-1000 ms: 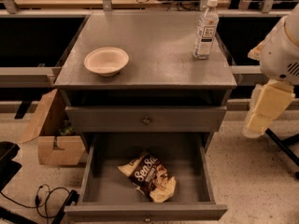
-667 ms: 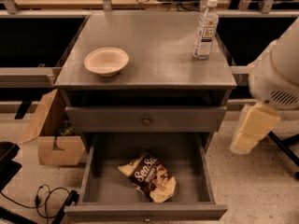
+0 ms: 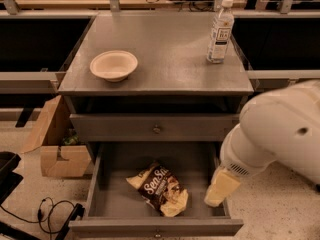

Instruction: Pick brown chip bag from middle drawer and place on counter

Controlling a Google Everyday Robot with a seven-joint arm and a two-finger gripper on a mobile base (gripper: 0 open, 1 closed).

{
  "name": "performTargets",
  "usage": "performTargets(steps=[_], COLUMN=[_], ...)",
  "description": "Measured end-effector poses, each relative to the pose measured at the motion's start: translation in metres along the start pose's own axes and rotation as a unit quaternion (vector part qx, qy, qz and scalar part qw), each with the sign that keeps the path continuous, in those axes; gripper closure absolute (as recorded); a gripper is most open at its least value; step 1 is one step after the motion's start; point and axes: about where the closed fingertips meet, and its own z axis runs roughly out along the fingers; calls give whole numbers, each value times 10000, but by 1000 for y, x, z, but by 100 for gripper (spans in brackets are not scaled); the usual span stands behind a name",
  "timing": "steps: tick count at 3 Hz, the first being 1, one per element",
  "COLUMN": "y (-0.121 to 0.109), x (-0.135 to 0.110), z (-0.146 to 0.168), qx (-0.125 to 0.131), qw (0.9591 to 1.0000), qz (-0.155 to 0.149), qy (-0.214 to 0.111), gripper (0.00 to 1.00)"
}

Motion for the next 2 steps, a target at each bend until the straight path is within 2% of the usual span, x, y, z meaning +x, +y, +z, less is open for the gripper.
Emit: performTargets(steps=[1,2], y=[16,7], x=[-11,-25], z=[86,96], qx=[-298,-166], qw=[9990,9978], qz=[178,246], qy=[-285,-599], gripper=[0,0])
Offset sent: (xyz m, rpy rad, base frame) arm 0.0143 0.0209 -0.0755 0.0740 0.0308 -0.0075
